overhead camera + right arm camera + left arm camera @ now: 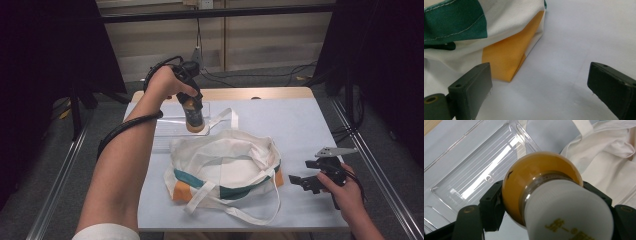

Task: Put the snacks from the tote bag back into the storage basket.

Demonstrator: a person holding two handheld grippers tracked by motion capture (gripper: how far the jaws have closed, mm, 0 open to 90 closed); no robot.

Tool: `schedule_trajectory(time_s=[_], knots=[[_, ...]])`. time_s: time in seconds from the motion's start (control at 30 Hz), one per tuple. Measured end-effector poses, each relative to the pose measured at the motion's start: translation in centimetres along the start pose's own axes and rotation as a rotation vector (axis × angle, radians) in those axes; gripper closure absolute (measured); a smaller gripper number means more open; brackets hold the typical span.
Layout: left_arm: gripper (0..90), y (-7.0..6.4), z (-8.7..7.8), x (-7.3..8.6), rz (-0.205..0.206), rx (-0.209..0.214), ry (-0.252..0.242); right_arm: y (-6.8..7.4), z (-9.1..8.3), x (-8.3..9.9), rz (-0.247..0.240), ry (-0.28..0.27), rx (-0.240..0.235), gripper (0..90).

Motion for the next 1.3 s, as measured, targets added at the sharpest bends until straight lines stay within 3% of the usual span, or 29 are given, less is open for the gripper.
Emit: schedule_trajectory(time_s=[0.63,1.3], knots=[[29.8,0.1,2.4,-0.1,0.034,0.003,0.023,-0.2,-0.1,0.0,-0.006,-0.008,0.010,5.1],[29.8,-0.1,2.7,-0.3,0.051,-0.003,0.023,-0.1,-0.1,0.0,-0.010,-0.007,0.007,5.1]])
Point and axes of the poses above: each handheld gripper's, and its own axes: z roughly forward along the jaws, x roughly out of its underside, y roughly to its left, the point moved 8 cm from there along z, roughly forward along the jaws, and after that the axes turned 15 degrees about z, right-handed, at the moved point
